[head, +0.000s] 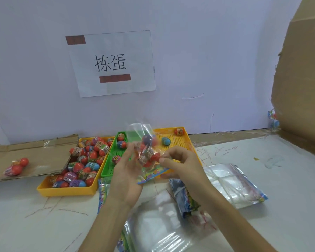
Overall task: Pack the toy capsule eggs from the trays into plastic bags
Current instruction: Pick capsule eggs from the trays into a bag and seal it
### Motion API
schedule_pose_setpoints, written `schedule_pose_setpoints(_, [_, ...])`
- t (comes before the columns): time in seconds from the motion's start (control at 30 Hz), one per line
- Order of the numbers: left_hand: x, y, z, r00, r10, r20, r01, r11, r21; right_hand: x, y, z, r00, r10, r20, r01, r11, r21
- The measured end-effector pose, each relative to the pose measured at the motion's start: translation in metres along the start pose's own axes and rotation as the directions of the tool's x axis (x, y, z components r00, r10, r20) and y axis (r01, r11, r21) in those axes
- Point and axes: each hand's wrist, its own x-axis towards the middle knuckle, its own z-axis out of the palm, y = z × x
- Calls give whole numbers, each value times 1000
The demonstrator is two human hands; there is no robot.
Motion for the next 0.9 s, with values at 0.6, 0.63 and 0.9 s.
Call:
schedule_pose_setpoints(0.6, [3, -1, 1, 990, -24, -138, 31, 998, 46, 2, 6, 1, 992, -81, -95, 60, 977, -203])
schedule_pose_setpoints(0.63, [3, -1, 2, 991, -15, -135, 23, 998, 56, 2, 6, 1, 992, -86, -97, 62, 973, -221])
schedule_pose_setpoints(0.9, [-1, 2, 3, 995, 78, -59, -61, 969, 239, 9, 6, -6, 993, -107, -40, 93, 961, -262])
